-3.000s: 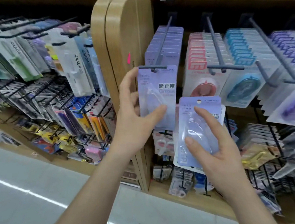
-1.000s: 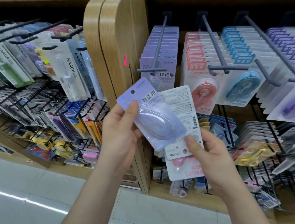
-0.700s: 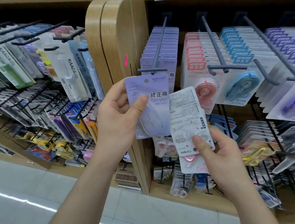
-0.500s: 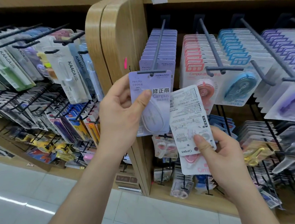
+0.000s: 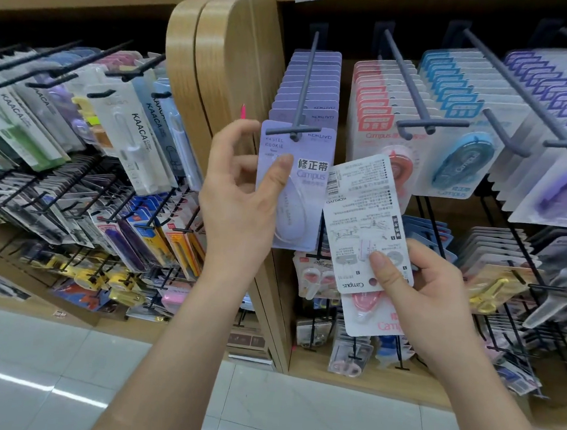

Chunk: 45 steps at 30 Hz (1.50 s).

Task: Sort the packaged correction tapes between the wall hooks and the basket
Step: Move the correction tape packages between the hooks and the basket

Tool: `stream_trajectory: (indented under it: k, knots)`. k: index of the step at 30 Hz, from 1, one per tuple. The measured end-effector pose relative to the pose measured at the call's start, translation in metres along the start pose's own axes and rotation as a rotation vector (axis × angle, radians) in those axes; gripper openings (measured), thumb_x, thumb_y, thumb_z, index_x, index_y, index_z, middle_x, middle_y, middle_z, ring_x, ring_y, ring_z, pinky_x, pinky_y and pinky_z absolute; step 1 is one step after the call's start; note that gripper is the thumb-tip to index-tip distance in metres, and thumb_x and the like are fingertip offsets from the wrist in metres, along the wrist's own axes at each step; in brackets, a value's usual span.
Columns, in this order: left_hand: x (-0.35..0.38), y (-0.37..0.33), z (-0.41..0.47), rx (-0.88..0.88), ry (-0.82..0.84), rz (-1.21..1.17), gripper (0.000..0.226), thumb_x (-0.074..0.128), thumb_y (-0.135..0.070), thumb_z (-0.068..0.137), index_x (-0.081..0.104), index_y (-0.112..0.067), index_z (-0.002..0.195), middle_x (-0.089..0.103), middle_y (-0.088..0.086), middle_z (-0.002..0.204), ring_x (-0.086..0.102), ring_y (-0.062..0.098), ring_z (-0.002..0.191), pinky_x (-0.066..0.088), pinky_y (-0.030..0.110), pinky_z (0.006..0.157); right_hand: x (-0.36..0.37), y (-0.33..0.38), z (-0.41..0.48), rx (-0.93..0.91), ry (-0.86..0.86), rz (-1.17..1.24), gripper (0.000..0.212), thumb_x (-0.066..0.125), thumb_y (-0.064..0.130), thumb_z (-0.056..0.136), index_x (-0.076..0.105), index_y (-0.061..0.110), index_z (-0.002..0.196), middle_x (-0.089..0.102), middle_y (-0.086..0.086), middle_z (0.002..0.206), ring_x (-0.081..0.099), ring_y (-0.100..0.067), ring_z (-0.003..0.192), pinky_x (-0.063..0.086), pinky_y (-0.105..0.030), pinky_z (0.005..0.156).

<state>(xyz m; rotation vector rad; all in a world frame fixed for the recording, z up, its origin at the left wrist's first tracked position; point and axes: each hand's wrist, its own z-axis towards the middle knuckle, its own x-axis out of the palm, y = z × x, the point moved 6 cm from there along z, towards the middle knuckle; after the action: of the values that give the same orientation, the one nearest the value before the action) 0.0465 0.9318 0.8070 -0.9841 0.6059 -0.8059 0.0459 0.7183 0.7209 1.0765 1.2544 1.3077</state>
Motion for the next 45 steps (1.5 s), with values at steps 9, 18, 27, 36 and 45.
stream_trajectory:
  k: [9,18,27,36,45]
  knots:
    - [0.009,0.018,-0.027,0.014,0.253,0.416,0.077,0.071,-0.022,0.086,0.03,-0.056,0.141,0.053,-0.029,0.111,0.061,0.016,0.1,0.054,0.042,0.085,-0.003,0.003,-0.002,-0.056,-0.079,0.031,0.017,0.066,0.035,0.082,0.072,0.035,0.098,0.076,0.007,0.102,0.073,-0.012,0.09,0.061,-0.035,0.069]
    - [0.021,0.02,-0.013,0.08,0.236,0.721,0.073,0.058,-0.033,0.096,0.013,-0.046,0.151,0.065,-0.004,0.106,0.067,0.02,0.087,0.053,0.04,0.073,-0.01,0.013,-0.002,-0.103,-0.128,-0.004,0.015,0.072,0.035,0.079,0.067,0.034,0.093,0.074,0.008,0.106,0.071,-0.016,0.099,0.06,-0.046,0.077]
    - [0.032,0.031,-0.058,-0.529,0.374,-0.387,0.035,0.07,-0.021,0.076,0.067,-0.018,0.11,0.075,-0.001,0.107,0.071,0.018,0.101,0.06,0.034,0.08,0.004,0.016,0.004,-0.038,0.152,0.007,0.022,0.074,0.029,0.074,0.075,0.039,0.094,0.072,0.0,0.106,0.071,-0.02,0.095,0.06,-0.038,0.074]
    - [-0.001,0.004,-0.051,0.232,0.286,0.1,0.018,0.078,-0.013,0.077,0.079,-0.028,0.087,0.068,-0.002,0.099,0.063,0.014,0.094,0.047,0.023,0.083,-0.004,-0.006,0.009,0.171,0.019,0.209,0.018,0.063,0.016,0.092,0.079,0.025,0.092,0.076,-0.002,0.102,0.069,-0.023,0.094,0.049,-0.039,0.083]
    - [0.004,0.015,-0.085,0.43,0.435,0.243,0.038,0.044,-0.001,0.093,0.075,-0.017,0.106,0.063,0.004,0.129,0.059,0.02,0.119,0.046,0.027,0.099,0.02,0.009,0.0,0.056,0.183,0.176,0.045,0.083,0.029,0.069,0.062,0.03,0.108,0.067,-0.003,0.119,0.066,-0.027,0.11,0.057,-0.044,0.087]
